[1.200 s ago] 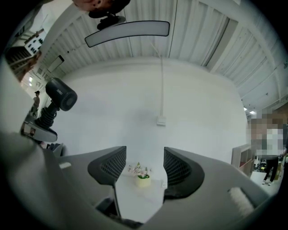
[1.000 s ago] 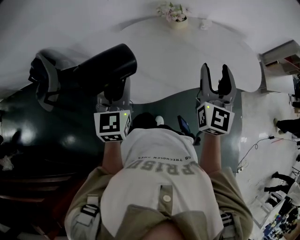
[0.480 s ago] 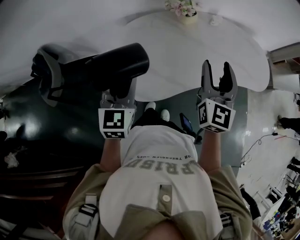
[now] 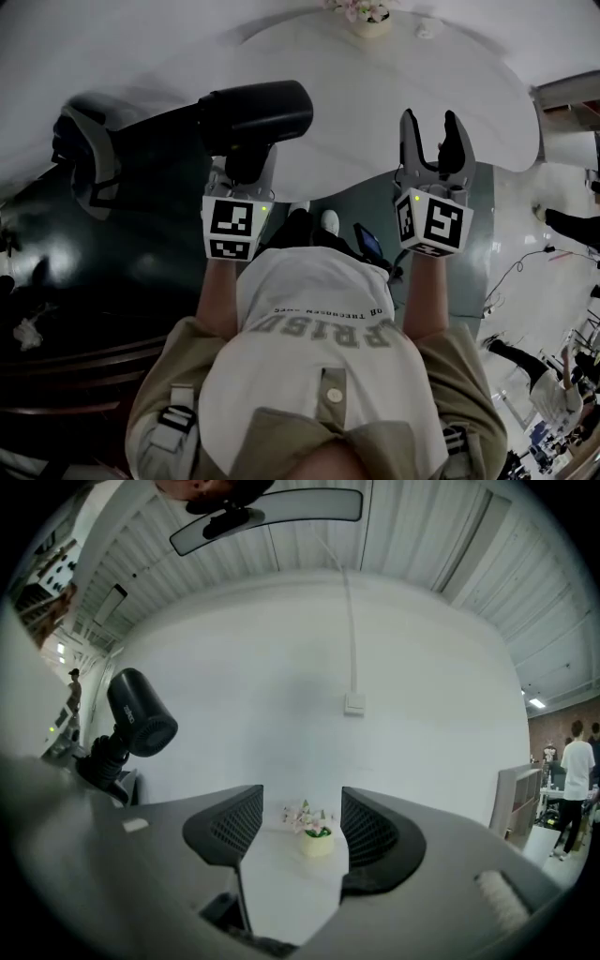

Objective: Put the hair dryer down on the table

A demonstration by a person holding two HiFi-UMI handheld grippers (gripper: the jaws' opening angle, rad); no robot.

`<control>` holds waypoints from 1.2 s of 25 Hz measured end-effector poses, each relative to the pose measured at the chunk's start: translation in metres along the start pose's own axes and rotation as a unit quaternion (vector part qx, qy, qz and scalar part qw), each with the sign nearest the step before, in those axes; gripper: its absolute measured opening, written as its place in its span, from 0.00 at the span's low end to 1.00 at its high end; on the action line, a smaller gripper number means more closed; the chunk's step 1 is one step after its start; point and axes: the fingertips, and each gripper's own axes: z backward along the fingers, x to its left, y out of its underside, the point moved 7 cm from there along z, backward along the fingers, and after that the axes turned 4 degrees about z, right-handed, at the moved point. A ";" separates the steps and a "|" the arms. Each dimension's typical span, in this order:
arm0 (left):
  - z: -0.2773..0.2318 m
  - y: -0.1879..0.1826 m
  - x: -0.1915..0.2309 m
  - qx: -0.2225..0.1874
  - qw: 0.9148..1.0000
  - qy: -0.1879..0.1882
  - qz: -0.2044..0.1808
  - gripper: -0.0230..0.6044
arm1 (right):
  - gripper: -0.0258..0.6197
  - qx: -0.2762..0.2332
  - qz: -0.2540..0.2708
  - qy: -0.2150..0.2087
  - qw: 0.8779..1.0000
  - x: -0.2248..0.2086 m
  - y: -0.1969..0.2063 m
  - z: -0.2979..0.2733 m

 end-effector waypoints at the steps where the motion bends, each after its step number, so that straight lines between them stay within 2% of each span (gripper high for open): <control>1: -0.004 0.003 0.000 0.004 1.000 0.006 0.001 0.21 | 0.45 0.003 0.001 -0.003 1.000 0.000 0.002 -0.002; 8: -0.027 0.026 0.004 0.039 0.999 0.038 0.000 0.21 | 0.45 0.017 0.007 -0.032 0.999 0.010 0.020 -0.017; 12: -0.039 0.038 0.009 0.064 0.997 0.047 -0.020 0.21 | 0.45 0.020 0.010 -0.056 0.998 0.016 0.026 -0.027; 17: -0.048 0.053 0.016 0.088 0.994 0.066 -0.017 0.21 | 0.46 0.030 0.026 -0.098 0.994 0.031 0.033 -0.035; 23: -0.057 0.073 0.018 0.125 0.987 0.094 -0.029 0.21 | 0.50 0.046 0.042 -0.166 0.984 0.056 0.044 -0.041; 30: -0.069 0.100 0.014 0.180 0.975 0.127 -0.022 0.21 | 0.51 0.067 0.045 -0.250 0.965 0.087 0.056 -0.041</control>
